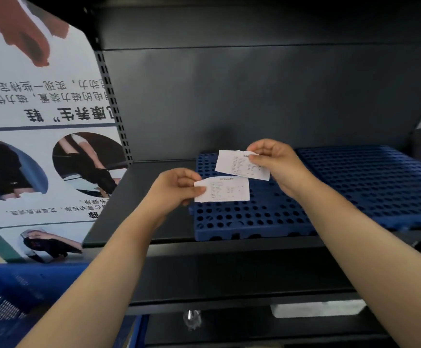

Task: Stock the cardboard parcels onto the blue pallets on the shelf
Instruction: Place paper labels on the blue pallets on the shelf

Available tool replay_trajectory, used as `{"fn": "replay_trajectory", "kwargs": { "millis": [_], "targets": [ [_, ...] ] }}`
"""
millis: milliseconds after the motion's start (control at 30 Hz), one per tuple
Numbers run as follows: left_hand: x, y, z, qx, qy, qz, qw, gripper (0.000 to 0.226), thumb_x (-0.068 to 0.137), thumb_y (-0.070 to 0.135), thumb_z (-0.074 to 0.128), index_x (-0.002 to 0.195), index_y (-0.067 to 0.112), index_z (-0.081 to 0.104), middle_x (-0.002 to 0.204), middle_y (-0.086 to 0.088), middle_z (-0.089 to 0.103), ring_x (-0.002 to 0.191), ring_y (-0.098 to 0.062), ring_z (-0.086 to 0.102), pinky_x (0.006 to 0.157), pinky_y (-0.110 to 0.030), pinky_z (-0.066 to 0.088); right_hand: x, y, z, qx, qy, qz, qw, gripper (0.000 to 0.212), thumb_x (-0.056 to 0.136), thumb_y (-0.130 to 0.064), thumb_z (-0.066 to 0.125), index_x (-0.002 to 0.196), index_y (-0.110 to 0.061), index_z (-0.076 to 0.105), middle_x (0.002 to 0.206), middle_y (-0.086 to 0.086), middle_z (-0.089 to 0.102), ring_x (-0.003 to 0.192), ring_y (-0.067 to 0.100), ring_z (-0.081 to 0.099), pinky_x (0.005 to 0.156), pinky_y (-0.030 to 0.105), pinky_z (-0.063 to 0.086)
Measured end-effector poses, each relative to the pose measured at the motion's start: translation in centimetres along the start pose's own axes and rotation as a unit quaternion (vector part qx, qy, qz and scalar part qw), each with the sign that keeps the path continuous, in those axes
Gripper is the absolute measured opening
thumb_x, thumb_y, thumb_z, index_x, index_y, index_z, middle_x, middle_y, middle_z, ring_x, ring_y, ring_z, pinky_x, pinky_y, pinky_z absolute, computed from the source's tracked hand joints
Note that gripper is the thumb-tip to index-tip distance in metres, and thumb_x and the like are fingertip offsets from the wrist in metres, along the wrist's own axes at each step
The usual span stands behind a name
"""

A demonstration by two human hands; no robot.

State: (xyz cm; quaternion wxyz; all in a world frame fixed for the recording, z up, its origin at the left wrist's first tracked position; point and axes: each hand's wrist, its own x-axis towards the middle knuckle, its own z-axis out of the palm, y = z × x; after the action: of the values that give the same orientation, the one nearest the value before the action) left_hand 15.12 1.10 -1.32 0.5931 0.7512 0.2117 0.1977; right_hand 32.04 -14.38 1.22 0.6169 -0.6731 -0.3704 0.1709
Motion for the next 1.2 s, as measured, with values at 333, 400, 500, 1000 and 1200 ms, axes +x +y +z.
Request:
{"fn": "replay_trajectory", "kwargs": {
  "millis": [333, 400, 500, 1000, 1200],
  "targets": [
    [-1.3, 1.8, 10.1, 0.043, 0.022, -0.03, 0.998, 0.015, 0.079, 0.005, 0.07, 0.084, 0.016, 0.061, 0.08, -0.01, 0.063, 0.066, -0.016, 0.056, 0.057, -0.024, 0.042, -3.9, 1.5, -9.7, -0.033, -0.014, 0.027, 0.999, 0.018, 0.09, -0.003, 0.058, 0.085, -0.021, 0.062, 0.082, -0.002, 0.062, 0.078, 0.011, 0.06, 0.074, 0.024, 0.049],
    [-1.3, 1.7, 11.1, 0.079, 0.028, -0.034, 0.996, 0.016, 0.079, 0.006, 0.071, 0.084, 0.017, 0.061, 0.083, -0.012, 0.064, 0.068, -0.014, 0.058, 0.059, -0.021, 0.042, -4.3, 1.9, -10.5, -0.034, -0.011, 0.03, 0.999, 0.019, 0.09, -0.003, 0.058, 0.086, -0.021, 0.062, 0.083, -0.002, 0.062, 0.077, 0.01, 0.06, 0.073, 0.022, 0.049],
    [-1.5, 1.7, 12.4, 0.143, 0.04, -0.034, 0.988, 0.016, 0.079, 0.007, 0.071, 0.088, 0.016, 0.061, 0.077, -0.004, 0.062, 0.07, -0.007, 0.058, 0.061, -0.012, 0.041, -5.0, 2.3, -11.3, -0.033, -0.007, 0.038, 0.999, 0.019, 0.09, -0.003, 0.058, 0.087, -0.021, 0.061, 0.085, -0.003, 0.062, 0.078, 0.008, 0.06, 0.071, 0.019, 0.048],
    [-0.7, 0.8, 12.8, 0.288, -0.01, 0.019, 0.957, 0.022, 0.078, 0.01, 0.073, 0.083, 0.023, 0.055, 0.074, 0.002, 0.06, 0.069, -0.011, 0.057, 0.063, -0.017, 0.045, -6.1, 2.8, -12.6, -0.074, 0.053, 0.068, 0.993, 0.014, 0.09, -0.005, 0.059, 0.092, -0.018, 0.06, 0.087, -0.004, 0.06, 0.08, 0.006, 0.057, 0.069, 0.015, 0.044],
    [-0.4, 0.3, 12.1, 0.303, -0.032, 0.041, 0.951, 0.024, 0.076, 0.014, 0.075, 0.091, 0.019, 0.058, 0.084, 0.006, 0.057, 0.063, -0.003, 0.05, 0.056, -0.011, 0.037, -6.4, 2.6, -12.6, -0.085, 0.067, 0.073, 0.991, 0.012, 0.091, -0.004, 0.057, 0.095, -0.015, 0.06, 0.093, 0.002, 0.061, 0.083, 0.01, 0.057, 0.068, 0.015, 0.044]
  ]
}}
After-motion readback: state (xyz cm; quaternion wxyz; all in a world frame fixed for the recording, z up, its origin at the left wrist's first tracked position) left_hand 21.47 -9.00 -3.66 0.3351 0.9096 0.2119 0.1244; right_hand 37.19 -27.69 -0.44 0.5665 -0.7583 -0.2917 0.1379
